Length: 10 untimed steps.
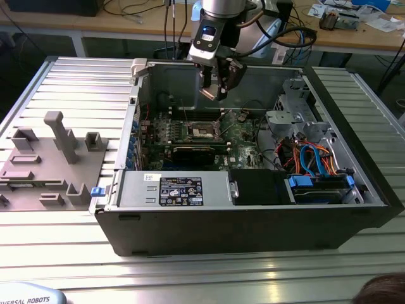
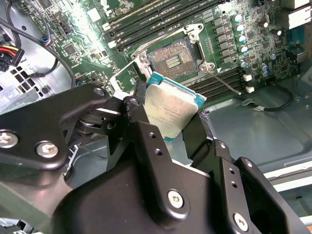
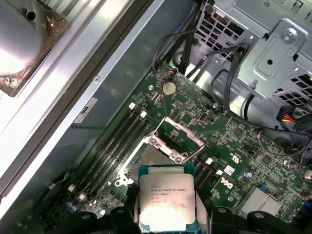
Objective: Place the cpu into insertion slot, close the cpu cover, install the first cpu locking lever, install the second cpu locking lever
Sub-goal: 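Place the cpu into insertion slot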
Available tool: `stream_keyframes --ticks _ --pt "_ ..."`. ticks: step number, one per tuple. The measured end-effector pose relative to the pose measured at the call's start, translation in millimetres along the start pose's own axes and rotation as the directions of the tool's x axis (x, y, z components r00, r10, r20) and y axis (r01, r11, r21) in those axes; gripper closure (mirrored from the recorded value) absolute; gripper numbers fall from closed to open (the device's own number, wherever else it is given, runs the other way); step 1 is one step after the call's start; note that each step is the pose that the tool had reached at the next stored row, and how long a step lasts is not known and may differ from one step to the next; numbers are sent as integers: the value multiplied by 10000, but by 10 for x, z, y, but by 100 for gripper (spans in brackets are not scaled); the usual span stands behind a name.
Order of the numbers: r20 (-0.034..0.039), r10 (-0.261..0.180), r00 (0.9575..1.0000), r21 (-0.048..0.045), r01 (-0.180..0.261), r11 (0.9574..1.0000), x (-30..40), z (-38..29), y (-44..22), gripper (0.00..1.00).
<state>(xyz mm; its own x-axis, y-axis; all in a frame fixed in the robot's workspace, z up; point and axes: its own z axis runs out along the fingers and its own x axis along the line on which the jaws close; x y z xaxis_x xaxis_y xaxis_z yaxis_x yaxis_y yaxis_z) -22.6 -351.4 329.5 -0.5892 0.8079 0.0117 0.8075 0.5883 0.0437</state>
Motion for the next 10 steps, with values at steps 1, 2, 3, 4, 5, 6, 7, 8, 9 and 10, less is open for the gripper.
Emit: stream_keyframes --ticks 1,2,3,4,5,6,7,8,9,10 --pt "1 23 10000 0 -23 10000 0 0 0 45" --pt "2 42 10000 0 -42 10000 0 0 0 45" --pt "3 64 10000 -1 -64 10000 0 1 0 45" --pt "4 84 10000 -1 -84 10000 0 1 0 45" --pt "5 108 9999 -1 -108 9999 0 1 0 45" --pt "6 127 9999 -1 -127 9999 0 1 0 45" --pt "7 144 9999 -2 -144 9999 0 1 0 45" --pt "7 161 9999 -2 -161 9999 0 1 0 45" --pt "8 178 9998 -2 -178 9998 0 1 0 45" --pt "9 194 9998 -2 -194 9998 0 2 0 45"
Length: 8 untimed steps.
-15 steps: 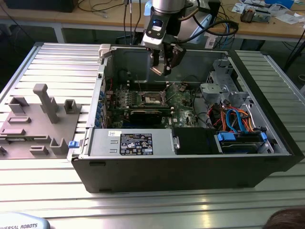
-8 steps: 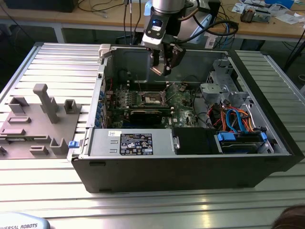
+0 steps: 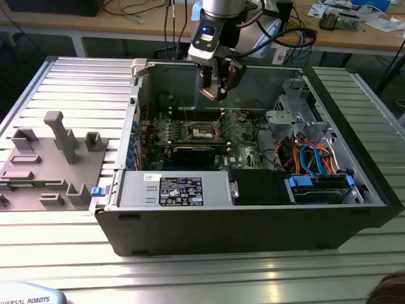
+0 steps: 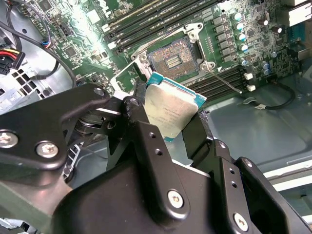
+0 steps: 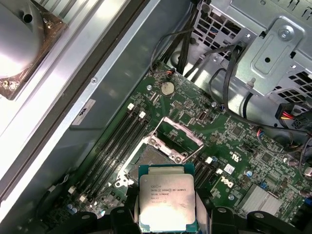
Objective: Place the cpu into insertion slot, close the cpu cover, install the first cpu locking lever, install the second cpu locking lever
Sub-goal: 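Place the cpu into insertion slot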
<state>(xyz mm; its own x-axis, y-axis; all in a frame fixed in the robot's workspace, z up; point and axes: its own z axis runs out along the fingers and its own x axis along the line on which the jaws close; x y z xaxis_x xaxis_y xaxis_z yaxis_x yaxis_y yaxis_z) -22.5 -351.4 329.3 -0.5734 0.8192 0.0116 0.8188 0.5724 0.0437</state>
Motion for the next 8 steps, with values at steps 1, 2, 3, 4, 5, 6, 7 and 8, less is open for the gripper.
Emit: stream_keyframes --ticks 1,2,3,4,5,6,7,8 --pt "1 33 10000 0 -33 10000 0 0 0 45" --pt "3 56 10000 0 -56 10000 0 0 0 45" --pt "4 76 10000 -1 -76 10000 0 1 0 45" --pt "5 105 9999 -1 -105 9999 0 1 0 45" --pt "6 129 9999 -1 -129 9999 0 1 0 45" --pt "6 147 9999 -2 -147 9999 0 1 0 45" --pt "8 173 9998 -2 -173 9999 0 2 0 45" --pt "8 190 9998 -2 -190 9998 0 2 0 45"
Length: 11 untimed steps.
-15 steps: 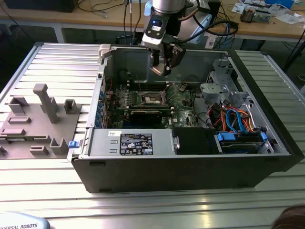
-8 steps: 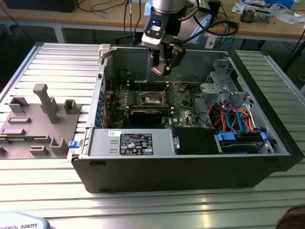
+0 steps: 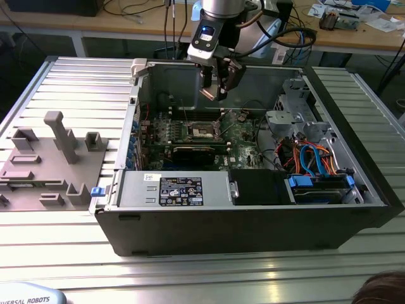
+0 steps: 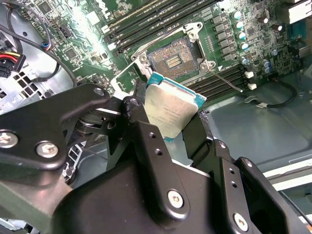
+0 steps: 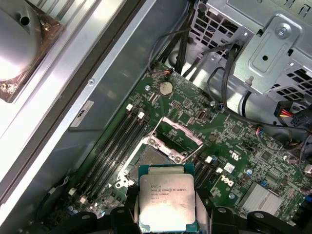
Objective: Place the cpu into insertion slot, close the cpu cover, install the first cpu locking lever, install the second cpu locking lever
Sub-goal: 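Place the cpu into insertion slot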
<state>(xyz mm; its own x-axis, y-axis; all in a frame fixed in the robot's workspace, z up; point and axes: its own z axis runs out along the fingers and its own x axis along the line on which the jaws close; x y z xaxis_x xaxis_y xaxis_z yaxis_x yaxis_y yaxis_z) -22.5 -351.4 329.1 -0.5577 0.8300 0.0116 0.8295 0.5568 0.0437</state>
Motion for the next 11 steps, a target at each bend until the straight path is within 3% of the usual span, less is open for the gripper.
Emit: stream_keyframes --ticks 11 --pt "11 262 9997 -3 -262 9997 0 2 0 45"
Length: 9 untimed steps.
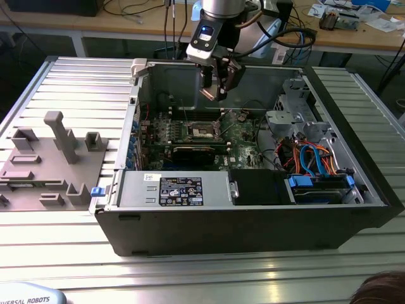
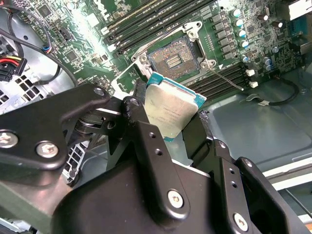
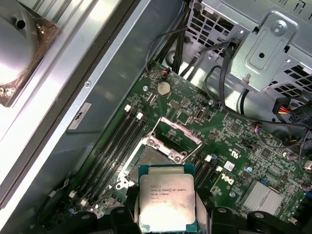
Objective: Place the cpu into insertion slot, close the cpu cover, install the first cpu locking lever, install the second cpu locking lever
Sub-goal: 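Place the cpu into insertion slot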
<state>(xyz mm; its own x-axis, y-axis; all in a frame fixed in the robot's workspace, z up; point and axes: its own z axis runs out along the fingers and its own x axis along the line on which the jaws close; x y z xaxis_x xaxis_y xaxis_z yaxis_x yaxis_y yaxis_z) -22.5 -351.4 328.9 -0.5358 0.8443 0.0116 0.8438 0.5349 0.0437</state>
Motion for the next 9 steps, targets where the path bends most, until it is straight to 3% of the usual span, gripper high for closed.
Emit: stream_keyframes --ticks 9 --pt "7 159 9999 -2 -159 9999 0 2 0 45"
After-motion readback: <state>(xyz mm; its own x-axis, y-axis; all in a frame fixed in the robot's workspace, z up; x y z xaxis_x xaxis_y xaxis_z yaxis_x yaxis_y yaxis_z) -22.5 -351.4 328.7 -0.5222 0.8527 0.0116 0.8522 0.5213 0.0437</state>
